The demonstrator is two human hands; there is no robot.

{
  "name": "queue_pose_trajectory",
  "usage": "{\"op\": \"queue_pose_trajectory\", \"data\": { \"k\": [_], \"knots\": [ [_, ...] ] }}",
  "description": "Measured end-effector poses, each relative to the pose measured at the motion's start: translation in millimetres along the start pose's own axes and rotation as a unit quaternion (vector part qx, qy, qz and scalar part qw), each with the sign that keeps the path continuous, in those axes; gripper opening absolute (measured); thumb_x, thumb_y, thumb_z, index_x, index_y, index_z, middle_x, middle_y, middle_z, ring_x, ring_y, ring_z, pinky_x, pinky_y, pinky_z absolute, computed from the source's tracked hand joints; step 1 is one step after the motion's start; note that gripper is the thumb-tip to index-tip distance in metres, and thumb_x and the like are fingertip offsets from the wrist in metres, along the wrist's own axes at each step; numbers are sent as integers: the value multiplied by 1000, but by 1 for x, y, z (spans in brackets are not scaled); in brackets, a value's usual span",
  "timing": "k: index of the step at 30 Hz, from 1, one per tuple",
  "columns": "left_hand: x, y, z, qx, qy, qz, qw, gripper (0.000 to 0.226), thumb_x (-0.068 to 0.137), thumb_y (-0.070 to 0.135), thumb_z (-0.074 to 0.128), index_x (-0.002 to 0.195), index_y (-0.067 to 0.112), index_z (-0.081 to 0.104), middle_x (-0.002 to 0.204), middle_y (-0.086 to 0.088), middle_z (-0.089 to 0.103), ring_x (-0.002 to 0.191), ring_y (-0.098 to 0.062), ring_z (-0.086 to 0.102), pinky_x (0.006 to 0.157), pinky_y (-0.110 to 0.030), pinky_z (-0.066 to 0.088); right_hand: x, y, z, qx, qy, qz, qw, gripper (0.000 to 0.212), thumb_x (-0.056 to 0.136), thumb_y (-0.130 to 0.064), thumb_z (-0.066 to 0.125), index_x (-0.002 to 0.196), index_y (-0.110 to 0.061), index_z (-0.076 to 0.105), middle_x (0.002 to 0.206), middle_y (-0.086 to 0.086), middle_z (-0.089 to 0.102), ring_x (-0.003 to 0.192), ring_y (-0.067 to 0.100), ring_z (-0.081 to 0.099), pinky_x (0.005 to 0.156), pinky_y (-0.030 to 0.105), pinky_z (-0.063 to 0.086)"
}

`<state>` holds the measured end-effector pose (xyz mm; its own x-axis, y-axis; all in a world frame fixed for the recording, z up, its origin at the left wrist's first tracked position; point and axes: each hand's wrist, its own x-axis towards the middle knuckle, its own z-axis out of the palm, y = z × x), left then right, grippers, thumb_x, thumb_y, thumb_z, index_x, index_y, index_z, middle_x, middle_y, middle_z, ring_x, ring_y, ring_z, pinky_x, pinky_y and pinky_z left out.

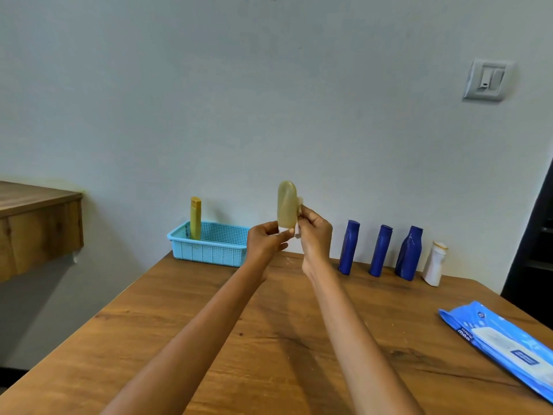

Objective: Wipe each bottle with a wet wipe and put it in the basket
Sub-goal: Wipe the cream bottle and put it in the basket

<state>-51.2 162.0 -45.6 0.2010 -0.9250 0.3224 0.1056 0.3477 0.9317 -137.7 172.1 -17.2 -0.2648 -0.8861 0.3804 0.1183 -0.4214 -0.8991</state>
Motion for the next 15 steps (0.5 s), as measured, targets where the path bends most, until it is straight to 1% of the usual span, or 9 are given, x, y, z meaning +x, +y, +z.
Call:
{"op": "queue_pose_trajectory", "data": {
  "k": [3,5,7,9,10,12,13,14,15],
  "knots": [
    [2,2,-1,-74,-7,-32,997,37,80,10,72,113,-1,64,92,-6,71,85,-15,67,78,-28,54,1,0,-3,-99,-21,-41,994,26,93,-5,52,113,-10,67,100,2,69,83,8,62,68,11,50],
    [4,5,-3,-107,-6,-31,994,35,80,11,72,112,0,65,94,-8,71,84,-14,67,76,-25,52,-3,1,-6,-156,-44,-31,986,23,92,-7,54,108,-7,70,94,6,70,84,14,62,73,20,51],
    [4,6,-5,-93,-7,-27,995,31,80,15,72,109,5,66,92,-4,72,83,-10,67,75,-23,51,-4,3,-11,-166,-56,13,984,19,91,-9,55,100,-4,70,83,2,66,77,14,60,74,24,51],
    [0,5,-5,-61,-19,-12,998,25,81,17,72,104,11,68,88,1,72,81,-6,67,76,-22,50,-3,6,-14,-96,-48,96,990,11,90,-10,57,93,-2,64,78,-2,59,74,10,57,73,23,49],
    [-2,5,-4,-48,-25,-2,999,22,80,17,72,102,12,68,87,2,73,79,-5,68,75,-21,50,-4,5,-14,-14,-45,154,987,11,87,-10,61,95,-3,57,79,4,61,75,14,60,73,27,50],
    [-3,3,-3,-26,-22,23,999,23,79,14,73,100,11,67,85,0,72,74,-4,69,70,-18,51,0,7,-14,158,-34,238,958,62,74,-8,72,124,-7,35,91,20,67,84,26,66,70,35,55],
    [-2,2,-3,-10,-14,35,999,24,78,13,74,101,12,67,83,1,72,70,-3,69,65,-15,50,-1,6,-15,204,-40,252,945,75,73,-7,73,130,-11,26,96,23,67,87,29,67,69,37,55],
    [-1,2,-4,9,-5,45,999,26,77,13,75,102,13,66,80,2,71,67,-1,68,62,-13,50,1,3,-16,225,-57,254,939,66,78,-7,71,126,-6,26,98,24,66,88,29,66,74,38,55],
    [0,1,-6,33,1,53,998,29,76,14,76,104,14,66,78,2,70,66,-2,68,61,-14,51,-1,-1,-17,231,-83,259,934,40,84,-6,66,109,-7,35,97,23,64,87,27,64,84,38,53]
  ]
}}
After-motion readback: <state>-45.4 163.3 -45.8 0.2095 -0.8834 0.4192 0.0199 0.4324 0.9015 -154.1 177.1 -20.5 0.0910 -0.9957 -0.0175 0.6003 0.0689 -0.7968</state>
